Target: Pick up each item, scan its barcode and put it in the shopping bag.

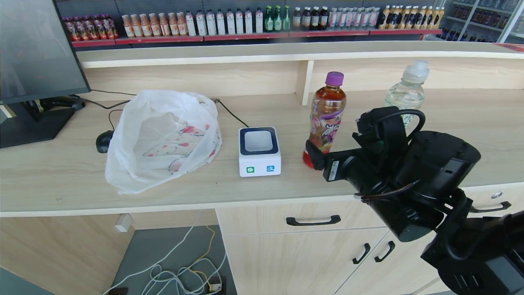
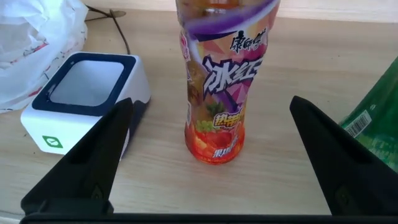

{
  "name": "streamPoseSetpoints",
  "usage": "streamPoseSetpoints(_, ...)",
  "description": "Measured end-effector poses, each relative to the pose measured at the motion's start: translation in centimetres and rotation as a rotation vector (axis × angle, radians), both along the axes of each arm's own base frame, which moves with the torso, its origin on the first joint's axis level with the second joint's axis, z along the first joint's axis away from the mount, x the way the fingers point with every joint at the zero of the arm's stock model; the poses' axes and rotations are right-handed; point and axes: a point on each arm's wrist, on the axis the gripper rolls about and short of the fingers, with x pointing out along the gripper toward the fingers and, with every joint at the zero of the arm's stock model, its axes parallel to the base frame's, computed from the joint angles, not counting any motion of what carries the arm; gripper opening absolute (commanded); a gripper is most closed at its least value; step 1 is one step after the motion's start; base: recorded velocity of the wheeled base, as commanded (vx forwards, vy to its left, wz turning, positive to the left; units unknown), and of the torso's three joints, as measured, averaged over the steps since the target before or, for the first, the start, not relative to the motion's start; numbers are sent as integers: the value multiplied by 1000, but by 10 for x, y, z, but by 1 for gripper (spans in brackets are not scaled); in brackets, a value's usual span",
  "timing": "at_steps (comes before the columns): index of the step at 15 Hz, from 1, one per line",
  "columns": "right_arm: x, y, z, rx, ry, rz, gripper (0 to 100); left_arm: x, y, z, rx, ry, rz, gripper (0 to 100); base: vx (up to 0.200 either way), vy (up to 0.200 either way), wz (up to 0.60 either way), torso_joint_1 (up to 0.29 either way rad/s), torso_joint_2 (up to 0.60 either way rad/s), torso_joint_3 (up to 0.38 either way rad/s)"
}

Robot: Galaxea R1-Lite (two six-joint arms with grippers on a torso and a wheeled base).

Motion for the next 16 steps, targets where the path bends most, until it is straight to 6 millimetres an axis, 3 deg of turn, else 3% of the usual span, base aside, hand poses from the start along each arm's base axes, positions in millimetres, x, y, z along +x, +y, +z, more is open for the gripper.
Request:
streamPoseSetpoints(9, 39, 1, 0, 20, -31, -68, 100, 0, 0, 0, 0, 0, 0, 100, 0, 0, 0, 0, 0, 0)
streamPoseSetpoints(16, 58, 7, -2, 28, -48, -82, 100, 0, 0, 0, 0, 0, 0, 100, 0, 0, 0, 0, 0, 0)
